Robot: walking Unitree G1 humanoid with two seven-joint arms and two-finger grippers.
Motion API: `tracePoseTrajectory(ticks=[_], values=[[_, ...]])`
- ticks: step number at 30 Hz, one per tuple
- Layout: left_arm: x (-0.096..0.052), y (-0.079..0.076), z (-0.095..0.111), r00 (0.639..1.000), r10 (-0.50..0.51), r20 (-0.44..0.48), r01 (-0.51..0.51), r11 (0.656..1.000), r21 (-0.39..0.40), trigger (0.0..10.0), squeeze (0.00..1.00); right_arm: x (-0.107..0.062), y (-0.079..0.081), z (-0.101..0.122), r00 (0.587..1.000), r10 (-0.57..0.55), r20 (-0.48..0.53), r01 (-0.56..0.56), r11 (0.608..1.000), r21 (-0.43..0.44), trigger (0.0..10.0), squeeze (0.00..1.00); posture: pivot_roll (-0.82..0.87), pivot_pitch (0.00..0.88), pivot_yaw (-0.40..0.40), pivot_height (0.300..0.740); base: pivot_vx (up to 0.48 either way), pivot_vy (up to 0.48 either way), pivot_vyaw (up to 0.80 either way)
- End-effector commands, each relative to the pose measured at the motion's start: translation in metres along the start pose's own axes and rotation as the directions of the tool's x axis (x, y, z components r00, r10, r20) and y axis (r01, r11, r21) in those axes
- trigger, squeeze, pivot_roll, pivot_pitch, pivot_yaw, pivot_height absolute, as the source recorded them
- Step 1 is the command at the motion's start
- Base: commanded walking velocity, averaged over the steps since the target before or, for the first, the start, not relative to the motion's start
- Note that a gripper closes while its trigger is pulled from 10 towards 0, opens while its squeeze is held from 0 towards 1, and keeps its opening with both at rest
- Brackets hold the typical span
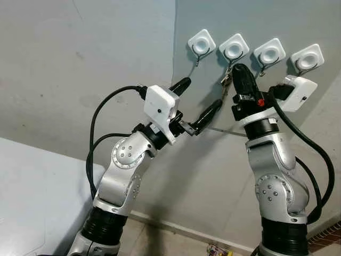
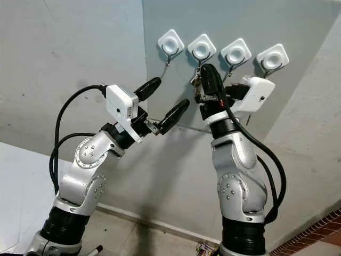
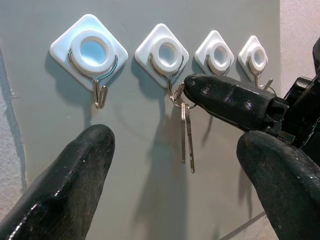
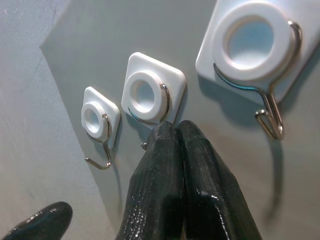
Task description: Hang keys on a hook
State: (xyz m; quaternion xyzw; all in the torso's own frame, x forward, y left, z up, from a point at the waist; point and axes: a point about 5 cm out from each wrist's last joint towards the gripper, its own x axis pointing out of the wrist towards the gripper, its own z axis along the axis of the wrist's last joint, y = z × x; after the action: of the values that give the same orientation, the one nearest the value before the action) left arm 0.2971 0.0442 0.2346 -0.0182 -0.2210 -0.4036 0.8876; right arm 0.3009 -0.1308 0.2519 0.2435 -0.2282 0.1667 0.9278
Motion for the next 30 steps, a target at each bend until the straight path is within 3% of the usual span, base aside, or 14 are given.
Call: tracePoseTrajectory(ticks=[1, 5, 6, 10, 21, 24, 30], values=[[0.002, 0.001, 0.009, 1.0, 0.002, 0.024, -0.003, 1.0, 0.02, 10.0, 0.0, -0.004, -0.005, -0.001, 0.999, -0.034, -0.009, 0.034, 0.999, 0.02, 10.0, 0.0, 0.02, 0.019, -0.023, 0.74, 0.0, 0.0, 0.0], [0.002, 0.001, 0.009, 1.0, 0.004, 0.02, -0.004, 1.0, 0.017, 10.0, 0.0, -0.007, -0.006, -0.004, 0.999, -0.031, -0.025, 0.032, 0.999, 0.043, 10.0, 0.01, 0.02, 0.019, -0.024, 0.74, 0.0, 0.0, 0.0], [0.002, 0.001, 0.008, 1.0, 0.005, 0.018, -0.005, 1.0, 0.019, 10.0, 0.0, -0.008, -0.005, -0.005, 0.999, -0.027, -0.025, 0.029, 0.998, 0.048, 10.0, 1.0, 0.02, 0.019, -0.024, 0.74, 0.0, 0.0, 0.0], [0.002, 0.001, 0.007, 1.0, 0.007, 0.014, -0.007, 1.0, 0.022, 10.0, 0.0, -0.012, -0.002, -0.004, 1.0, 0.014, -0.006, -0.014, 0.998, 0.06, 10.0, 1.0, 0.03, 0.017, -0.025, 0.74, 0.0, 0.0, 0.0], [-0.004, 0.002, -0.004, 0.999, 0.03, -0.018, -0.029, 0.998, 0.062, 10.0, 0.0, -0.026, -0.002, -0.015, 0.994, 0.093, -0.059, -0.095, 0.994, -0.045, 10.0, 1.0, 0.02, 0.009, -0.023, 0.74, 0.0, 0.0, 0.0], [-0.009, 0.002, -0.016, 0.997, 0.053, -0.051, -0.049, 0.996, 0.074, 10.0, 0.0, -0.033, -0.006, -0.023, 0.989, 0.103, -0.106, -0.116, 0.986, -0.123, 10.0, 1.0, 0.02, 0.007, -0.023, 0.74, 0.0, 0.0, 0.0], [-0.028, 0.0, -0.053, 0.983, 0.093, -0.16, -0.075, 0.991, 0.115, 10.0, 0.0, -0.051, -0.02, -0.045, 0.979, 0.071, -0.19, -0.105, 0.979, -0.176, 10.0, 1.0, 0.02, 0.004, -0.022, 0.74, 0.0, 0.0, 0.0]])
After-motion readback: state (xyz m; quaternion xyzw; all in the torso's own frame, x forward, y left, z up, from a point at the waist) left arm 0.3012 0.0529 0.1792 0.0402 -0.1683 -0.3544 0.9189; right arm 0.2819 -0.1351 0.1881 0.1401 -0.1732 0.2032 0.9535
